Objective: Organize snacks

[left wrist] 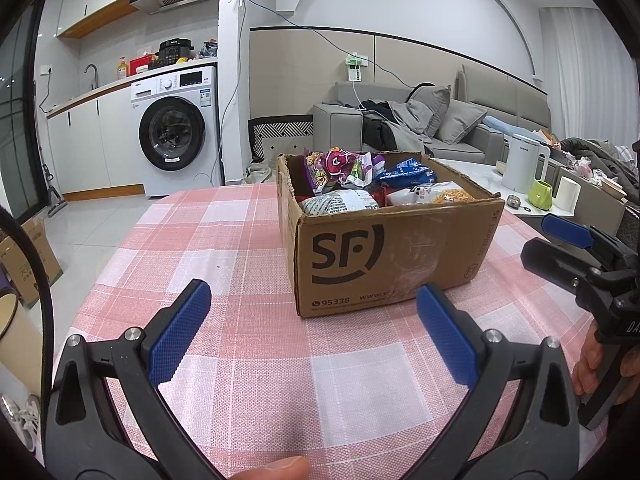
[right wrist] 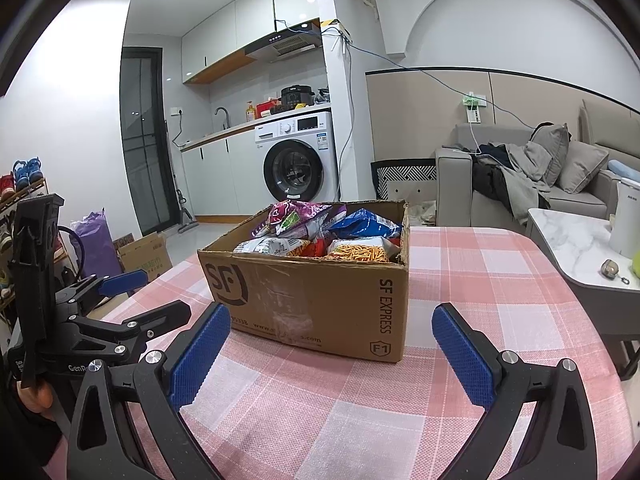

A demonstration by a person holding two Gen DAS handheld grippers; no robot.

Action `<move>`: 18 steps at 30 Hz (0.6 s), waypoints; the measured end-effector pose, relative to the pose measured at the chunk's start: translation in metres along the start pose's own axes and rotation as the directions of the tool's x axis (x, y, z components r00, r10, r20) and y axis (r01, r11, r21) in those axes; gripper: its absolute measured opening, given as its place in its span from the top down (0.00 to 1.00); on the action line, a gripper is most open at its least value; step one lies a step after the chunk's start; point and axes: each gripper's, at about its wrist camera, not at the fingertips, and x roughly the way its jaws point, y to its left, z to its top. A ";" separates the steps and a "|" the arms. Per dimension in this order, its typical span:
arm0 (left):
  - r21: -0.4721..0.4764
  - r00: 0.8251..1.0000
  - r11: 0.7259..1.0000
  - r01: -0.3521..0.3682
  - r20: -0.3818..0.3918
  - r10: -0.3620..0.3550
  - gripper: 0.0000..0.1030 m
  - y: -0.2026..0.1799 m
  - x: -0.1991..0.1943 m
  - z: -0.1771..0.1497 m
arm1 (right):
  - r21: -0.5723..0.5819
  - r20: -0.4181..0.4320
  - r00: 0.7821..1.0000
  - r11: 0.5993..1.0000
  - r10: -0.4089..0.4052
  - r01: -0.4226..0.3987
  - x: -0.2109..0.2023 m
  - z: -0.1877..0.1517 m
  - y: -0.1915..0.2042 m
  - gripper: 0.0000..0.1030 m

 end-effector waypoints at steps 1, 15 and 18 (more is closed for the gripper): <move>0.000 1.000 1.000 0.000 0.000 0.000 0.01 0.000 0.000 0.000 | 0.000 0.000 1.000 1.000 0.000 0.000 0.000 0.000 0.000 0.00; 0.002 1.000 1.000 -0.001 0.001 0.001 0.01 0.000 0.000 0.000 | 0.002 -0.001 1.000 1.000 0.000 0.000 -0.001 -0.001 0.000 0.00; 0.001 1.000 1.000 -0.001 0.001 0.001 0.00 -0.001 0.000 0.000 | 0.002 -0.001 1.000 1.000 0.000 0.000 -0.001 -0.001 0.000 0.00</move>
